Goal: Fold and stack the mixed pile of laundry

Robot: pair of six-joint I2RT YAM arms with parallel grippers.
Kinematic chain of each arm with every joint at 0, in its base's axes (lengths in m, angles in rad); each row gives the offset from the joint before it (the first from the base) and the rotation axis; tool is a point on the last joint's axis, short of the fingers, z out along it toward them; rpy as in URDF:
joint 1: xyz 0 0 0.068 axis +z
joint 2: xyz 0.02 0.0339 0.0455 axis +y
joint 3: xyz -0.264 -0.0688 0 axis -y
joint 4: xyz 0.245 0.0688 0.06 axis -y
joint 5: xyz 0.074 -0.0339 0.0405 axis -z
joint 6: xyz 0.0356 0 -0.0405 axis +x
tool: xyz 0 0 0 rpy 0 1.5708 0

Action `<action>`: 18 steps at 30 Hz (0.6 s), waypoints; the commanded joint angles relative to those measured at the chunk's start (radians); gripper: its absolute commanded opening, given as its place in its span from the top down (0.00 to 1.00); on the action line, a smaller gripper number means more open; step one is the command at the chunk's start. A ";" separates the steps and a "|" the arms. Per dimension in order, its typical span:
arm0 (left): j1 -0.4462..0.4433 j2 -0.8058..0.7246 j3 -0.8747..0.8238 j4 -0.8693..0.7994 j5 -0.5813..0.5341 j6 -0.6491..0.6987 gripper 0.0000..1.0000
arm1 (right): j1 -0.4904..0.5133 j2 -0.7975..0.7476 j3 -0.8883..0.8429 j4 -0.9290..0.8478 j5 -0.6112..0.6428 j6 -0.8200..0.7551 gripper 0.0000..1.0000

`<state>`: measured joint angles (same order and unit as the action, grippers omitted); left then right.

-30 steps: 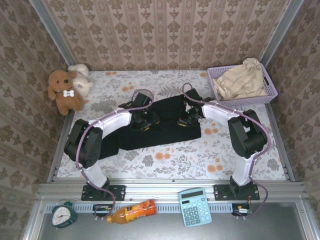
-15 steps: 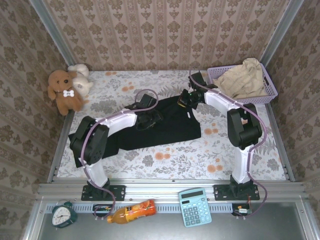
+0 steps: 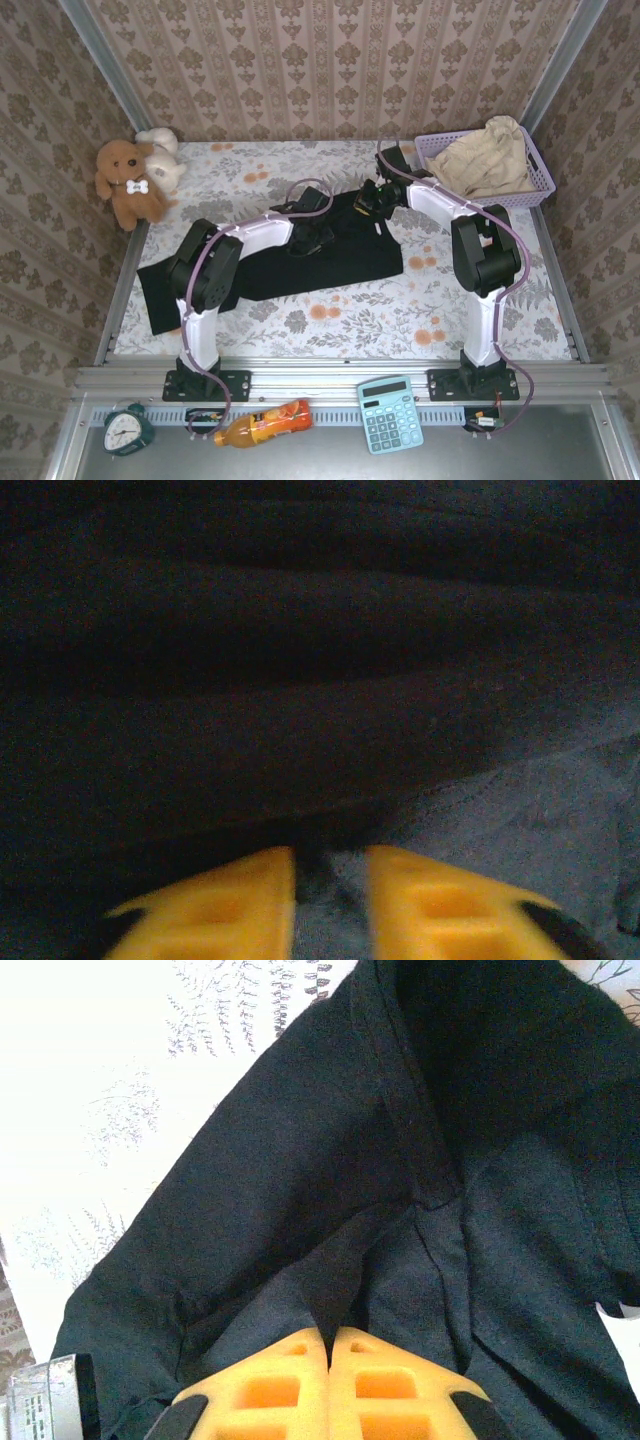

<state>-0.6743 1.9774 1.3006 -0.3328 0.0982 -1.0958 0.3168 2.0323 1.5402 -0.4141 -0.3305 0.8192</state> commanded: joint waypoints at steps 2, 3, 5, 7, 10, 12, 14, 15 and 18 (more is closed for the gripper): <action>0.005 0.006 0.025 -0.062 -0.014 0.020 0.88 | 0.002 -0.013 -0.004 0.003 -0.007 0.010 1.00; 0.007 -0.002 0.028 -0.069 -0.017 0.023 0.91 | 0.002 -0.018 -0.004 0.001 -0.004 0.007 1.00; 0.011 -0.022 0.037 -0.082 -0.018 0.038 0.95 | 0.002 -0.024 -0.004 -0.005 -0.001 -0.001 1.00; 0.014 -0.041 0.047 -0.101 -0.021 0.059 1.00 | 0.002 -0.027 -0.005 -0.008 -0.001 -0.006 1.00; 0.016 -0.076 0.048 -0.127 -0.015 0.075 1.00 | 0.001 -0.032 -0.007 -0.011 -0.001 -0.011 1.00; 0.016 -0.110 0.033 -0.127 0.003 0.069 1.00 | 0.002 -0.037 -0.008 -0.017 -0.001 -0.018 1.00; 0.016 -0.142 0.013 -0.122 0.038 0.064 1.00 | 0.002 -0.045 -0.011 -0.027 -0.002 -0.026 1.00; 0.016 -0.158 0.007 -0.138 0.052 0.063 1.00 | 0.001 -0.052 -0.015 -0.035 -0.003 -0.030 1.00; 0.007 -0.228 -0.026 -0.200 0.054 0.087 1.00 | 0.001 -0.093 -0.062 -0.040 -0.020 -0.029 1.00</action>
<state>-0.6662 1.8252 1.3067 -0.4477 0.1276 -1.0466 0.3168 2.0129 1.5181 -0.4194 -0.3305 0.8074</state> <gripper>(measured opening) 0.053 0.056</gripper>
